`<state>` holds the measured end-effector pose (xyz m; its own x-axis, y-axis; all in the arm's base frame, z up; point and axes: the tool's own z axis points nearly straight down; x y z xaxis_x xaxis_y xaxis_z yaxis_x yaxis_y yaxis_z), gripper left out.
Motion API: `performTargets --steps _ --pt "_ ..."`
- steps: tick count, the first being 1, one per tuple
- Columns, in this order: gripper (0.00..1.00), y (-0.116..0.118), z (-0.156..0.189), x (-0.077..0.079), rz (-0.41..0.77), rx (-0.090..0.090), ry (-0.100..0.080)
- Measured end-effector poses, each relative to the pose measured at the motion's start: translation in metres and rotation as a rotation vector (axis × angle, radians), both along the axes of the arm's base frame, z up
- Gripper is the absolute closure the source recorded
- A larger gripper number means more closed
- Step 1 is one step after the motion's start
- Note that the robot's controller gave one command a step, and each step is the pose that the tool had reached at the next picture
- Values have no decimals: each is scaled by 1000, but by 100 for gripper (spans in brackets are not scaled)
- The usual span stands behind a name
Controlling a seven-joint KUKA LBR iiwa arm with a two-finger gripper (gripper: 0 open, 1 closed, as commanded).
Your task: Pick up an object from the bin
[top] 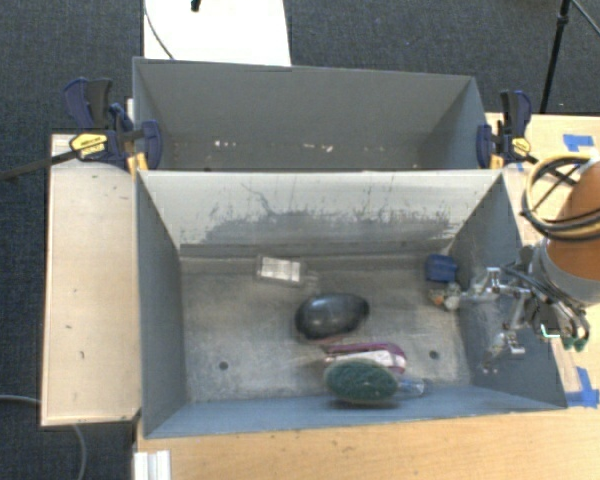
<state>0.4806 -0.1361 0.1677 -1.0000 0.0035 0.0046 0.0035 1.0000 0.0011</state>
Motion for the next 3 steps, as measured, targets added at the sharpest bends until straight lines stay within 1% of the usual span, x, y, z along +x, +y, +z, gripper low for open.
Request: performTargets --steps 1,2,3 --pt "0 95 -57 64 -37 3 -9" --pt "0 168 -82 48 -46 9 -23" --pt "100 171 -83 40 -35 9 17"
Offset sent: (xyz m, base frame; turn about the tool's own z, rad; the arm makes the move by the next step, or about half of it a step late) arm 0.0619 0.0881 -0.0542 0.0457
